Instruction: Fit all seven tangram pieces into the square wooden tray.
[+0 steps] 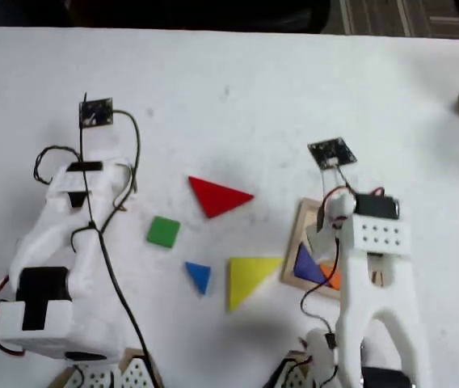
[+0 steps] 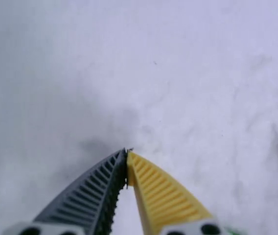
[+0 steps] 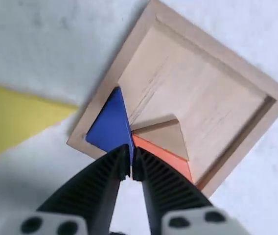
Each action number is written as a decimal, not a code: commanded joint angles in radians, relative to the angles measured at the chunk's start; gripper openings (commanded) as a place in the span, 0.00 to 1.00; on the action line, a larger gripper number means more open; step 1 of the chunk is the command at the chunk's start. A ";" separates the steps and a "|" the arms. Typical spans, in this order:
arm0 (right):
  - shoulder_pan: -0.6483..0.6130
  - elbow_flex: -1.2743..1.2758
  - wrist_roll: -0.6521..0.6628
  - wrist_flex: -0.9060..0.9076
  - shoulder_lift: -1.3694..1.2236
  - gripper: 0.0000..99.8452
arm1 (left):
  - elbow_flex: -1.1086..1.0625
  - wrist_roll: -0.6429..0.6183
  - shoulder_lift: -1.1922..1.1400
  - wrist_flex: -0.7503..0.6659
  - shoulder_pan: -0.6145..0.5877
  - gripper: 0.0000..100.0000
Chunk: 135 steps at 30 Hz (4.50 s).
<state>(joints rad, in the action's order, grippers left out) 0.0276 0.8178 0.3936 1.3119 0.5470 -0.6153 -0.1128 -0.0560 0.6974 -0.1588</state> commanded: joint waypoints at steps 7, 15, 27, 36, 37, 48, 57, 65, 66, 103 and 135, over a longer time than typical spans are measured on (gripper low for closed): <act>0.033 0.230 -0.028 -0.275 0.113 0.02 | 0.029 0.054 0.156 0.249 0.111 0.11; 0.038 0.256 -0.028 -0.314 0.107 0.02 | -0.190 -0.005 0.470 0.315 0.265 0.28; 0.038 0.258 -0.026 -0.311 0.107 0.02 | -0.170 0.017 0.303 0.311 0.278 0.28; 0.038 0.270 -0.021 -0.315 0.107 0.02 | -0.393 0.015 0.680 0.384 0.515 0.28; 0.038 0.270 -0.021 -0.315 0.107 0.02 | -0.427 -0.020 0.723 0.377 0.516 0.28; 0.036 0.270 -0.018 -0.312 0.111 0.02 | -0.365 -0.287 0.381 0.299 0.661 0.38; 0.031 0.270 -0.017 -0.311 0.116 0.02 | -0.149 -0.249 0.088 0.379 0.593 0.35; 0.030 0.270 -0.017 -0.311 0.113 0.02 | -0.161 -0.241 0.079 0.391 0.558 0.35; 0.030 0.270 -0.017 -0.311 0.114 0.02 | -0.176 -0.239 0.081 0.397 0.555 0.35; 0.033 0.272 -0.017 -0.312 0.108 0.02 | -0.021 0.109 0.087 0.370 0.564 0.14; 0.036 0.273 -0.017 -0.314 0.108 0.02 | -0.180 0.588 0.759 0.773 0.102 0.26</act>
<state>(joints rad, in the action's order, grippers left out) 0.0598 1.0955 0.3736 1.0111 0.6299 -0.7135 0.3414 0.5455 1.4093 -0.0176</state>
